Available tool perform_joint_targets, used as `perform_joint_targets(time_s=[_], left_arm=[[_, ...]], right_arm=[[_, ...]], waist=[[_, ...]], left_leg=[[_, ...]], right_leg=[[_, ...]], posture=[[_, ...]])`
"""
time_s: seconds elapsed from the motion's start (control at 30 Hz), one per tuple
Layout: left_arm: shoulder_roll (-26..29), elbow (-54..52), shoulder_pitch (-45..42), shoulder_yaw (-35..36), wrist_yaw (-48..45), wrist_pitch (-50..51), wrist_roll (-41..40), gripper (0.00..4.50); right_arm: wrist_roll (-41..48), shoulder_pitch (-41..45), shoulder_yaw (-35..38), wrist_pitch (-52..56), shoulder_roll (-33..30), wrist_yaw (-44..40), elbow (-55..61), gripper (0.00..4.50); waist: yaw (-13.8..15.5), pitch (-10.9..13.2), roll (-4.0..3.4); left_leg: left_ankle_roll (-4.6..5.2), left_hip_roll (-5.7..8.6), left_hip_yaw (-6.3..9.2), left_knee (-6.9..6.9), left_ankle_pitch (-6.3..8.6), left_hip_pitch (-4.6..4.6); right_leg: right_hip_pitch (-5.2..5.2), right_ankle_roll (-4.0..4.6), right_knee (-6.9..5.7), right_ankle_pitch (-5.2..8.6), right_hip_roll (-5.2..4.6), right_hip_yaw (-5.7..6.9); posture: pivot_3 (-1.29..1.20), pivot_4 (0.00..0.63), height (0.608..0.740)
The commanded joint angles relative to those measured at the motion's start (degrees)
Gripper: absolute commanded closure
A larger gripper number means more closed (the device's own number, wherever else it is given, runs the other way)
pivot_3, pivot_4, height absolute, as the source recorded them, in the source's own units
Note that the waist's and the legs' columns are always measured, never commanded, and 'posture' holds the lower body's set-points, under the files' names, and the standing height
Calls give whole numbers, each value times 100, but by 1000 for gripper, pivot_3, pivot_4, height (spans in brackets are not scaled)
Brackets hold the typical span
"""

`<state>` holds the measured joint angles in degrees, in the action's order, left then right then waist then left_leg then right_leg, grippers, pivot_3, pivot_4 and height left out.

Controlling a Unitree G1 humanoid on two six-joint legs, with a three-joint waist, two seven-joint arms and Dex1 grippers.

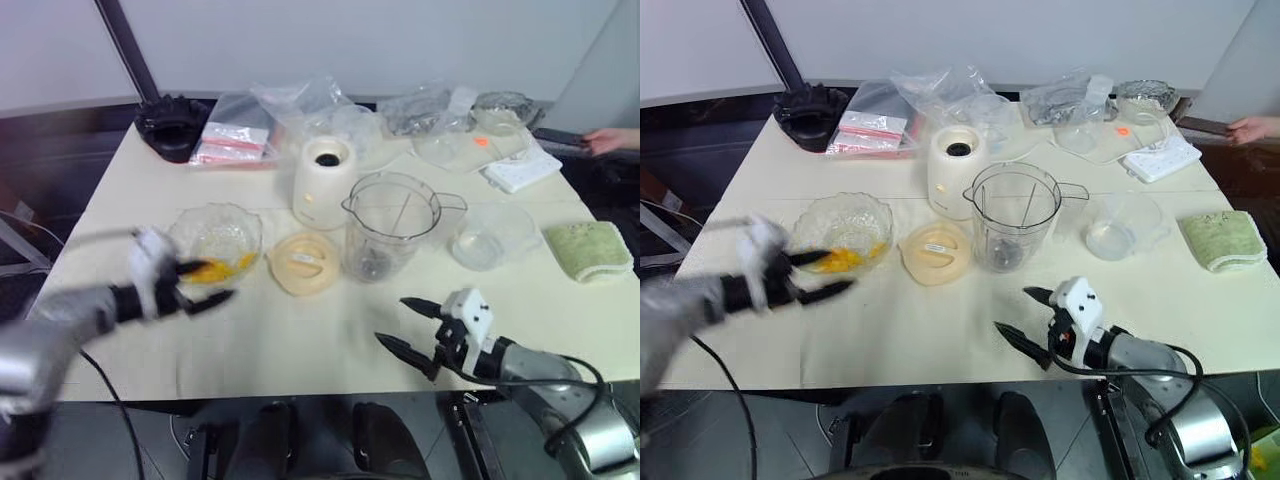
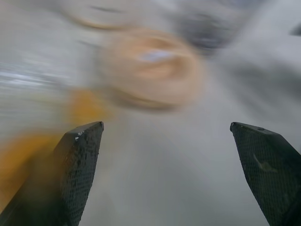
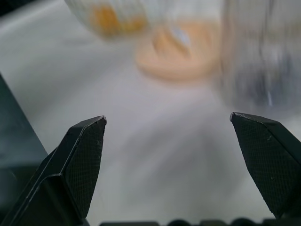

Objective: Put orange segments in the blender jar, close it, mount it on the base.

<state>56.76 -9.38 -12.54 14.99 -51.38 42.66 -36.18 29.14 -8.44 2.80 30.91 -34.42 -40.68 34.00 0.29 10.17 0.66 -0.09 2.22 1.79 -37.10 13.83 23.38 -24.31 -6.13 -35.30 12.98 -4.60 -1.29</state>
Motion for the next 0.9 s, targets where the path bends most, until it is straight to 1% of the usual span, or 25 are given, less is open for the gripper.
perform_joint_targets(time_s=[0.03, 0.07, 0.13, 0.23, 0.37, 0.47, 0.53, 0.63, 0.9], left_arm=[[392, 865, -605, -476, -947, -431, 386, 0], [441, 1210, -879, -743, -1185, -715, 646, 0], [332, 2037, -1533, -1255, -1499, -1257, 1179, 0], [-145, 3639, -2671, -1920, -1747, -2179, 1995, 0], [-825, 5512, -3786, -2412, -2053, -3169, 2727, 0], [-1308, 6621, -4394, -2545, -2125, -3559, 3069, 0], [-1545, 7156, -4655, -2557, -2214, -3699, 3219, 0], [-1891, 7815, -4874, -2553, -2007, -3932, 3505, 0], [-2301, 8326, -4993, -2457, -1549, -4218, 3961, 0]], right_arm=[[262, 305, -96, 253, 54, 121, 336, 73], [288, 384, -122, 305, 62, 162, 381, 73], [308, 498, -174, 382, 94, 261, 451, 73], [322, 588, -243, 473, 151, 419, 580, 73], [377, 558, -261, 597, 202, 617, 803, 73], [389, 412, -242, 626, 203, 724, 946, 73], [362, 332, -271, 628, 188, 788, 1028, 73], [272, 219, -319, 601, 226, 973, 1155, 73], [54, -45, -404, 528, 275, 1324, 1312, 73]], waist=[[-2, 0, -1], [0, -1, -2], [25, 0, 1], [86, 1, 17], [49, -6, 37], [39, -3, 43], [18, 0, 50], [9, 2, 54], [41, 6, 69]], left_leg=[[6, 2, -6, 0, 4, 0], [10, 4, -10, 2, 6, 2], [14, 7, -12, 0, 8, 3], [14, 8, -6, -11, 7, 4], [13, 5, -6, -24, 6, 6], [14, 6, -7, -23, 6, 10], [18, 6, -8, -22, 9, 11], [19, 6, -8, -23, 9, 11], [19, 5, -5, -33, 9, 11]], right_leg=[[1, -1, 5, 0, -2, -1], [1, -2, 11, 0, -5, -3], [2, -3, 10, -1, -9, -4], [9, -3, 6, -2, -4, 6], [11, -1, -1, -4, -2, 5], [7, -9, -1, -8, -3, 3], [3, -27, -2, -18, -1, 3], [1, -30, -8, -18, -1, 3], [0, -41, -19, -25, -1, 3]], posture=[[0, 150, 740], [0, 150, 740], [0, 150, 740], [0, 150, 740], [0, 150, 740], [0, 150, 740], [0, 150, 740], [0, 150, 740], [0, 150, 740]])
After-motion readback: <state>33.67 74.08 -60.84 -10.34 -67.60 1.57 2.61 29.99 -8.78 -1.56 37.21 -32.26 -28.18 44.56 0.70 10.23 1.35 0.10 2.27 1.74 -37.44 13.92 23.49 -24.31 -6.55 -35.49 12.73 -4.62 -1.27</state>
